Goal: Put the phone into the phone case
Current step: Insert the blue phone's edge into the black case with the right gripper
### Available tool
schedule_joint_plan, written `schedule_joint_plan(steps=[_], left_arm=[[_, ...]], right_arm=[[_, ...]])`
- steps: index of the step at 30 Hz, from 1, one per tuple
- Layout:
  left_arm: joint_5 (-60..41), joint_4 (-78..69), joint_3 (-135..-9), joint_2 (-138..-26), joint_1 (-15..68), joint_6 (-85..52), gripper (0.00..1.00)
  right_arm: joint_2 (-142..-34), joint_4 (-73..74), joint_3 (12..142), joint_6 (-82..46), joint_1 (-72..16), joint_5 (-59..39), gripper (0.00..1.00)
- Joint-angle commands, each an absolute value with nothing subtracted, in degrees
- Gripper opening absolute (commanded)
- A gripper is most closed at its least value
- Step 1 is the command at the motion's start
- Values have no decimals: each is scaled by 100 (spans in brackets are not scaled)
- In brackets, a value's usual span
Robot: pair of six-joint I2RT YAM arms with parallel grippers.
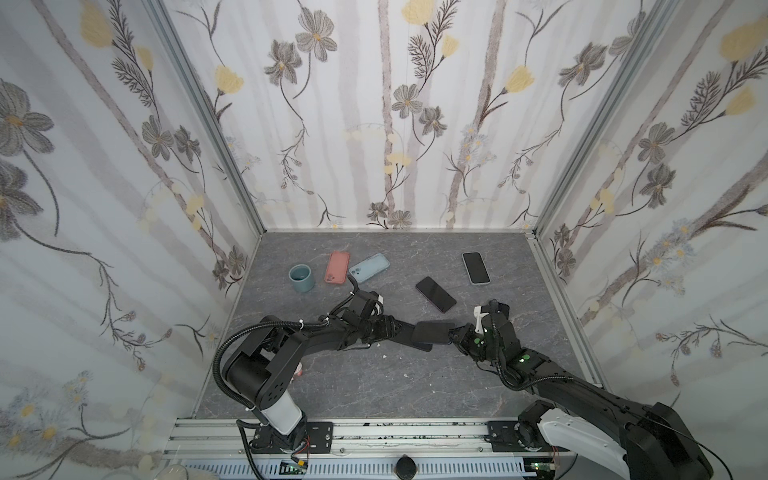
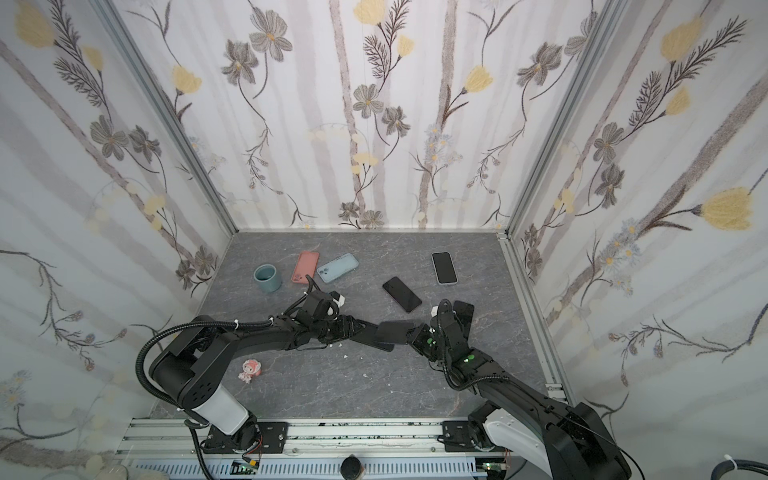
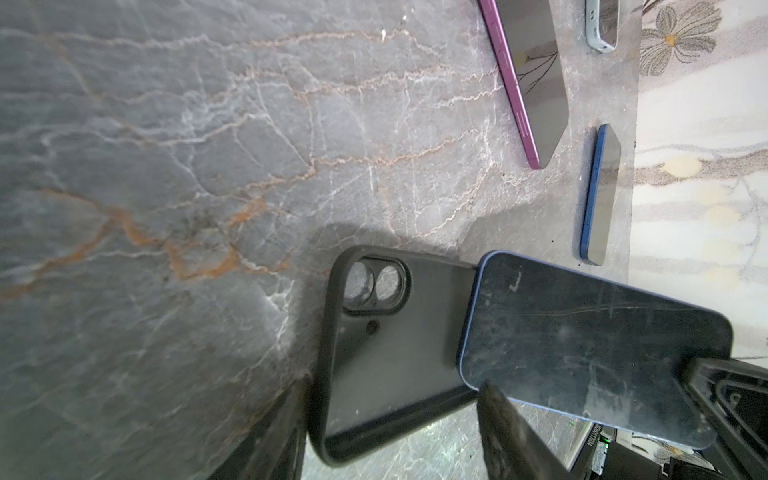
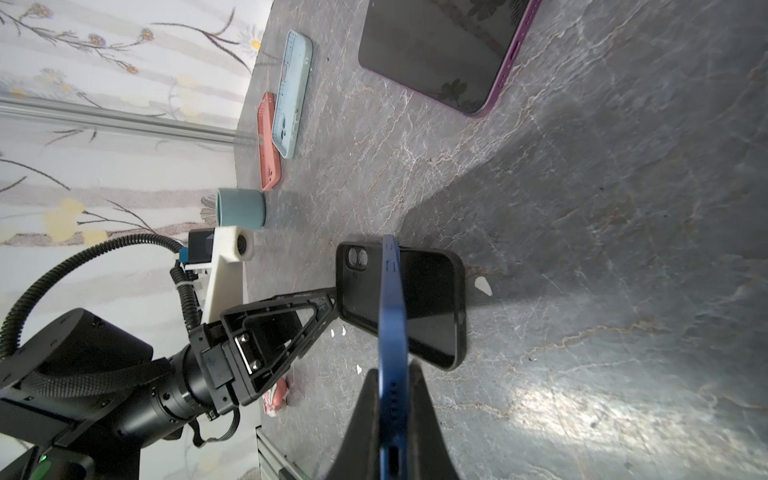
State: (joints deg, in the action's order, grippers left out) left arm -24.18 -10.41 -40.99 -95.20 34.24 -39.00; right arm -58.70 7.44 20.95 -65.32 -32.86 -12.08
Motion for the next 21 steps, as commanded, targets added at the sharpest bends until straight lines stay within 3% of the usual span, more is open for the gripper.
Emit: schedule_joint_plan(steps=[1,21], left_arm=[[-2365,-897,-4175,-9646,3421,-3868,64],[-2615,-1208,-3744,-9729,3828,-4316,65]], right_arm=[[-6013,700,2160,-6294,-3230,-1743,0],[-6218,633,2146,-6190,-3205,-1903,0]])
